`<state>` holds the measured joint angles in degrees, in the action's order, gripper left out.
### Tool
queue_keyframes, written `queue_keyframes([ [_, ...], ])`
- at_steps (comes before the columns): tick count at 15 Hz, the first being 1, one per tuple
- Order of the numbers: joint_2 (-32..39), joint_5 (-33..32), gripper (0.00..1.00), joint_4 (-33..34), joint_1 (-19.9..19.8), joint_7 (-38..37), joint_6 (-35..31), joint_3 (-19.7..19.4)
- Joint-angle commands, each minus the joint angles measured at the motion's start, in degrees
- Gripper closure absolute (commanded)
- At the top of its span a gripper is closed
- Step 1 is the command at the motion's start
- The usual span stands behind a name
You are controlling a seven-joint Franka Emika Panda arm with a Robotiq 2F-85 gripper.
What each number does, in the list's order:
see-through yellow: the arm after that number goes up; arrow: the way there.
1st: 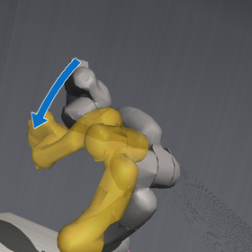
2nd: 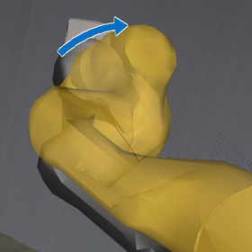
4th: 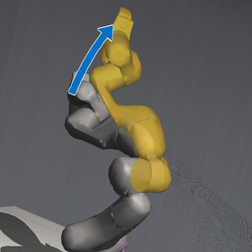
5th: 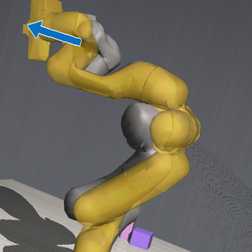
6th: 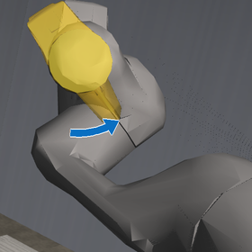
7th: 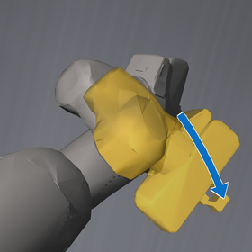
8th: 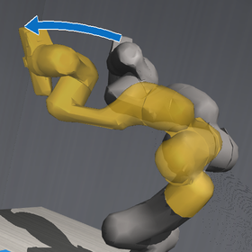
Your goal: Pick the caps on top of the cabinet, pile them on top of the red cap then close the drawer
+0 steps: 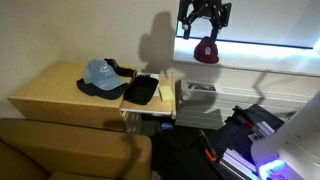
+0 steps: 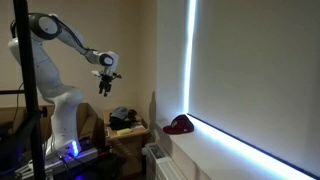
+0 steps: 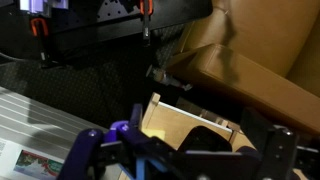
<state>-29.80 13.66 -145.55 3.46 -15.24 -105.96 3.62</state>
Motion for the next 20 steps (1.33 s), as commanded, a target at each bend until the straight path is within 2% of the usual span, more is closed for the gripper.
queue_keyframes([
  [1,-0.01,0.26,0.0,0.08,-0.69,0.27,0.16,0.6],
  [3,2.45,0.48,0.0,0.31,-0.81,-0.52,-0.66,0.87],
  [5,9.64,1.01,0.0,1.32,-0.24,-3.17,-2.47,2.63],
  [7,15.81,0.22,0.0,2.51,0.67,-6.31,-7.5,5.53],
  [11,28.23,-6.07,0.0,9.08,2.31,-16.82,-26.52,10.65],
  [13,33.94,-11.68,0.0,15.07,3.45,-24.47,-32.11,10.73],
  [15,39.24,-15.47,0.0,23.11,5.44,-29.56,-29.94,9.41],
  [16,33.28,-12.91,0.0,15.25,5.72,-26.25,-31.81,8.94],
  [18,37.34,-13.94,0.0,20.71,6.6,-28.23,-31.47,8.36],
  [20,38.87,-13.87,0.0,22.31,6.77,-28.24,-31.33,8.11],
])
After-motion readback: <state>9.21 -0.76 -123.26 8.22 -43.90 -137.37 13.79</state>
